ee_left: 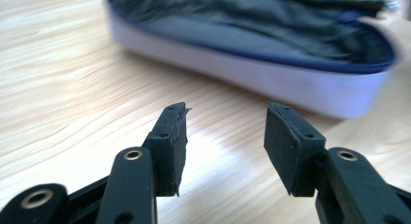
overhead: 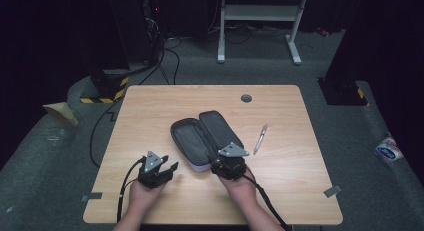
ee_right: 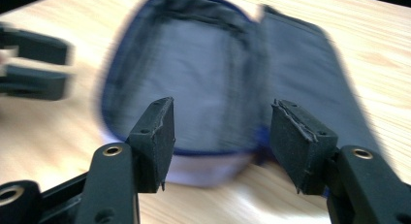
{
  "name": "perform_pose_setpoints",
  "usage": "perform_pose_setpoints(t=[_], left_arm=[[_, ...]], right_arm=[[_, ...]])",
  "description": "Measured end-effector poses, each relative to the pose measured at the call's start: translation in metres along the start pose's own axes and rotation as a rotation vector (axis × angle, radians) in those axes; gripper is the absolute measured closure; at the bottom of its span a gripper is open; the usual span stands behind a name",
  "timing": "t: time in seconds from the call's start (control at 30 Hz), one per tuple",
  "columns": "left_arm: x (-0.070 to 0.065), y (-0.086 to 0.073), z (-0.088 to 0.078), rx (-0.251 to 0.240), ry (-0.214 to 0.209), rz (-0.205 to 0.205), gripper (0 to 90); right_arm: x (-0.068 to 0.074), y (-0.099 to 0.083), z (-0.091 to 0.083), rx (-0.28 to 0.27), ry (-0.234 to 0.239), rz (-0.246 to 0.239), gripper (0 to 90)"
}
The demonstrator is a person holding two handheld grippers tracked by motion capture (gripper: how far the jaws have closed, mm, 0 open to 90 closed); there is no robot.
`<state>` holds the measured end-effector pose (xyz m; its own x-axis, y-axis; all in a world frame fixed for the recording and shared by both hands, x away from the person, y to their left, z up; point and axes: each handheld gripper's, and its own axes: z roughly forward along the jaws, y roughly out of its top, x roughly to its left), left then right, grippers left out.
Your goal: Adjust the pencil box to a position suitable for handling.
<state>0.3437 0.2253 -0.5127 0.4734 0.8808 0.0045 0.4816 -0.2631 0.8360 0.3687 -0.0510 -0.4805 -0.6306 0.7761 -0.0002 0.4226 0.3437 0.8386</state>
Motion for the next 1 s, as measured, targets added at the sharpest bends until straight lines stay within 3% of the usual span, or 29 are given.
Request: perform_pose_setpoints(t=[0.03,0.13,0.2,0.3,0.5,0.77,1.0], left_arm=[[0.007,-0.002,0.0,0.015,0.019,-0.013,50.6],[0.015,-0.005,0.001,0.029,0.042,-0.029,50.6],[0.019,-0.007,0.001,0.036,0.042,-0.041,50.6],[0.022,-0.008,0.002,0.041,0.045,-0.056,50.6],[0.024,-0.007,0.0,0.027,0.035,-0.073,50.4],[0.024,-0.004,-0.002,-0.008,0.021,-0.092,50.5],[0.014,0.015,-0.004,-0.075,-0.042,-0.11,47.0]], right_arm=[[0.014,0.001,0.006,-0.009,0.048,-0.015,45.5],[0.027,0.001,0.012,0.001,0.108,-0.026,51.2],[0.034,0.0,0.016,0.011,0.132,-0.046,56.8],[0.038,-0.004,0.021,0.03,0.129,-0.07,65.4],[0.033,-0.01,0.019,0.047,0.158,-0.078,76.7],[0.022,-0.025,0.001,0.058,0.157,-0.093,77.7],[0.008,-0.045,-0.027,0.049,0.132,-0.092,77.0]])
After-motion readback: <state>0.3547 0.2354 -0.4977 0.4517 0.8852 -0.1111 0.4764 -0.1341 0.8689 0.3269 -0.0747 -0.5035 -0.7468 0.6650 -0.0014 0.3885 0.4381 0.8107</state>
